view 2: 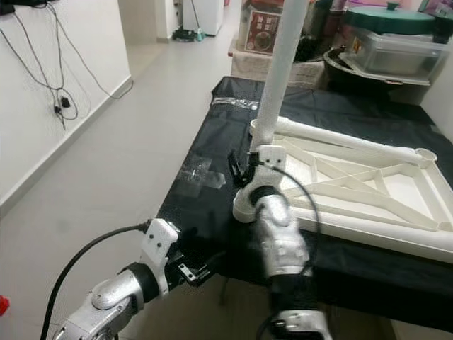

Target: Building children table

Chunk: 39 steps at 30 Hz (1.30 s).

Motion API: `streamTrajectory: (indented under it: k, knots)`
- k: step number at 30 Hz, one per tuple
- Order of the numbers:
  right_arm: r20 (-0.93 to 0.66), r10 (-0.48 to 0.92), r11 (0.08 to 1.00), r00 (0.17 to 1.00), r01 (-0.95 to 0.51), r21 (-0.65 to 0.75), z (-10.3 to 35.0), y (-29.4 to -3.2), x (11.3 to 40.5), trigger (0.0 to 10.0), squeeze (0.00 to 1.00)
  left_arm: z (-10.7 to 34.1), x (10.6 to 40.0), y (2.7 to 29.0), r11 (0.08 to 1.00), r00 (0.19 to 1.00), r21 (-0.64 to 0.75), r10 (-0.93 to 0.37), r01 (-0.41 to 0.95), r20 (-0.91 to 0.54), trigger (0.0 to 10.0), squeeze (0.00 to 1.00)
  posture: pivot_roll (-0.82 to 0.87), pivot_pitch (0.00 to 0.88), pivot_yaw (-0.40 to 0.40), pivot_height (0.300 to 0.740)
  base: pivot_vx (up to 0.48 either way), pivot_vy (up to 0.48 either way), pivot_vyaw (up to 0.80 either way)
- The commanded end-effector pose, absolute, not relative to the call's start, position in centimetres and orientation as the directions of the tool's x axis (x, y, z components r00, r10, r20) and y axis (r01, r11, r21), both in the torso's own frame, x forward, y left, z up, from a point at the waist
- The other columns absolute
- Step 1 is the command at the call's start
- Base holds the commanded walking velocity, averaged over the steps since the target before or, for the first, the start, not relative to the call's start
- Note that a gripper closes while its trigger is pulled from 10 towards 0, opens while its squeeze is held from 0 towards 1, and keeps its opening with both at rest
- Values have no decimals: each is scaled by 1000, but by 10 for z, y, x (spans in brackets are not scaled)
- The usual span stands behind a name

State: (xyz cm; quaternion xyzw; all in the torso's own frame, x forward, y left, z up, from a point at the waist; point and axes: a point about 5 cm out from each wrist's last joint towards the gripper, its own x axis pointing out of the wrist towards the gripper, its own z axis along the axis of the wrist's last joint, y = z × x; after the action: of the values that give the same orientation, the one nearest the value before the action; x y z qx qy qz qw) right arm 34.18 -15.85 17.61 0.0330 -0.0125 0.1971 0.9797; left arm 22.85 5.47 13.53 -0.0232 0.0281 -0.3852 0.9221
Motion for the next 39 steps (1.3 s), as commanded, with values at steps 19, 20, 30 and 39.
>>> streamTrajectory:
  k: [19,20,30,39]
  knots:
    - [-104,842,539,529,-835,111,158,-121,343,0,0,136,224,53,706,705,-79,-708,704,-41,10000,0,186,71,-111,740,0,0,0]
    - [-104,842,539,529,-835,111,158,-121,343,0,0,136,224,53,706,705,-79,-708,704,-41,10000,0,186,71,-111,740,0,0,0]
    - [-85,-238,969,968,242,42,151,-176,347,0,0,135,226,53,705,704,-82,-709,705,-41,10000,0,162,63,-104,740,0,0,0]
    - [-117,-503,846,856,515,136,150,-142,318,0,0,135,227,53,706,705,-75,-708,705,-42,10000,0,166,58,-101,740,0,0,0]
